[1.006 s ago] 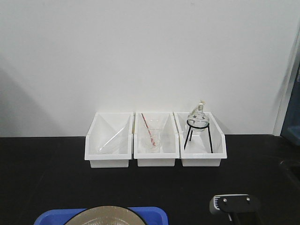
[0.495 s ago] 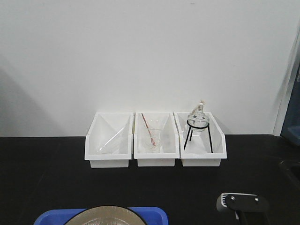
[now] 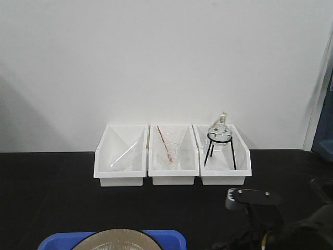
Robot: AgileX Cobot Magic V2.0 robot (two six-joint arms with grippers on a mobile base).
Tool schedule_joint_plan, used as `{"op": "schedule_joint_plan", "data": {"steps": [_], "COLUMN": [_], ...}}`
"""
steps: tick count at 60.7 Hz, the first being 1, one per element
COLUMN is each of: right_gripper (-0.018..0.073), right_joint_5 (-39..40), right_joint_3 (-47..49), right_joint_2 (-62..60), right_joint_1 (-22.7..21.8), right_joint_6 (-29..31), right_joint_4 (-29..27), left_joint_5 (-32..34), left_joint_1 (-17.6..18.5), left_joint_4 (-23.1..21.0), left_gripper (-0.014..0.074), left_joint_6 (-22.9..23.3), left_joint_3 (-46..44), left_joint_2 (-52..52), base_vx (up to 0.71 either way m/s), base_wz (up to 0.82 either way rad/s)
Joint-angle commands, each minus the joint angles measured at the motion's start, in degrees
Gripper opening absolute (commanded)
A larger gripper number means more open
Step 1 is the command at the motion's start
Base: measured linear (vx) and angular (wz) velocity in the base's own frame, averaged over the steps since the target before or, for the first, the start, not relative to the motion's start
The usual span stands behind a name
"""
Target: Place disk in tray to left cabinet
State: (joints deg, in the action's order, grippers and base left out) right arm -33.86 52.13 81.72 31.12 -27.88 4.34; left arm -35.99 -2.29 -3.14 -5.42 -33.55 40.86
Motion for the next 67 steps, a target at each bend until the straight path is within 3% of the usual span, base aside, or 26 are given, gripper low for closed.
{"op": "schedule_joint_plan", "data": {"steps": [1,7,14,25,44,55,67], "right_gripper": [0.0547,0.0547,0.0547,0.0547,0.0547,0.0547,0.0547], "right_joint_5": [-0.14,-0.2,0.16,-0.15,3.7,6.2,8.44], "right_joint_3": [4.46,6.74,9.09,11.3,11.25,11.25,11.25], "right_joint_2": [2.82,6.51,10.18,14.81,18.6,20.64,22.02], "right_joint_1": [-0.33,-0.33,-0.33,-0.33,-0.33,-0.22,-0.22], "right_joint_6": [9.06,10.2,10.2,10.25,11.85,14.36,18.38], "right_joint_4": [-8.14,-11.41,-12.43,-12.55,-14.98,-16.69,-19.25], "left_joint_5": [-0.23,-5.07,-6.96,-5.18,4.08,5.17,5.37], "left_joint_1": [-0.22,-0.22,-0.22,-0.22,-0.22,-0.22,-0.22], "left_joint_4": [-3.71,-6.69,-8.69,-11.32,-17.64,-22.84,-25.79], "left_gripper": [0.029,0.0383,0.0426,0.0426,0.0426,0.0426,0.0426], "left_joint_6": [0.63,0.5,-1.11,-7.57,-11.77,-16.41,-18.16], "left_joint_3": [-5.33,-8.95,-11.86,-14.47,-14.68,-14.68,-14.68], "left_joint_2": [5.82,13.22,21.12,31.26,40.73,44.17,46.83], "base_vx": [0.0,0.0,0.0,0.0,0.0,0.0,0.0], "base_wz": [0.0,0.0,0.0,0.0,0.0,0.0,0.0]}}
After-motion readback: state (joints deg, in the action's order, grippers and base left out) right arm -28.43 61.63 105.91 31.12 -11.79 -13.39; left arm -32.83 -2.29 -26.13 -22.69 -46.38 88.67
